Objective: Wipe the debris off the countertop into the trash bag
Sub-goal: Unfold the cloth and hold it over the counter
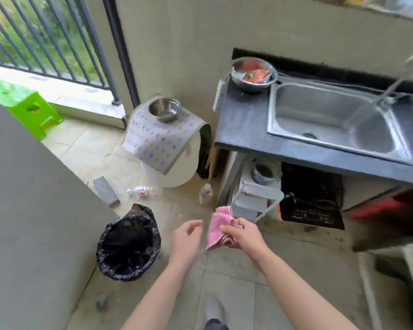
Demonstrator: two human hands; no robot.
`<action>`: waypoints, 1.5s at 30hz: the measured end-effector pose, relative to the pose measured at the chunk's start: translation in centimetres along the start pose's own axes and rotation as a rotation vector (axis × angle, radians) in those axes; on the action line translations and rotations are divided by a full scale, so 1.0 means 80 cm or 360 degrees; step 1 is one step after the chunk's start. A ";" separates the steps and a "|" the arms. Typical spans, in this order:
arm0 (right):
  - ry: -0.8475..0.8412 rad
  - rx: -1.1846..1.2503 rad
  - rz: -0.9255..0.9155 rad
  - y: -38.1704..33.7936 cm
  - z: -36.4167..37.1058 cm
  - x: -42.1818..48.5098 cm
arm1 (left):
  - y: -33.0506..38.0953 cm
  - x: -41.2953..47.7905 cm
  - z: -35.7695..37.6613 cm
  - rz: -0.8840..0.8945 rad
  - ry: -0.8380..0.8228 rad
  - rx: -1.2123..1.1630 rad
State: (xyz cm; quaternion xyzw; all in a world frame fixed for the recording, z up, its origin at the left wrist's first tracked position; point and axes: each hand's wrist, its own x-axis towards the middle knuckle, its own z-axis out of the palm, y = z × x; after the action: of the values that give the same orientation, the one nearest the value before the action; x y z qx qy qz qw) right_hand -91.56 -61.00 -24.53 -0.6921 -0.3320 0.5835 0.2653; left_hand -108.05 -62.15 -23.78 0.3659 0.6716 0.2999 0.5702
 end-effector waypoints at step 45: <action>0.1307 0.0474 -0.0398 -0.172 -1.132 0.060 | 0.596 0.070 1.064 0.0469 -0.0988 0.0406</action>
State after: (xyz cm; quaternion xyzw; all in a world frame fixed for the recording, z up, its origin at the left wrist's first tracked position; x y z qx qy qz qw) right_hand -4.02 -46.64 -1.02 -0.7750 -0.1928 0.2656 0.5401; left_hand -17.52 -32.42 -2.20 0.6004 0.4386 0.1672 0.6474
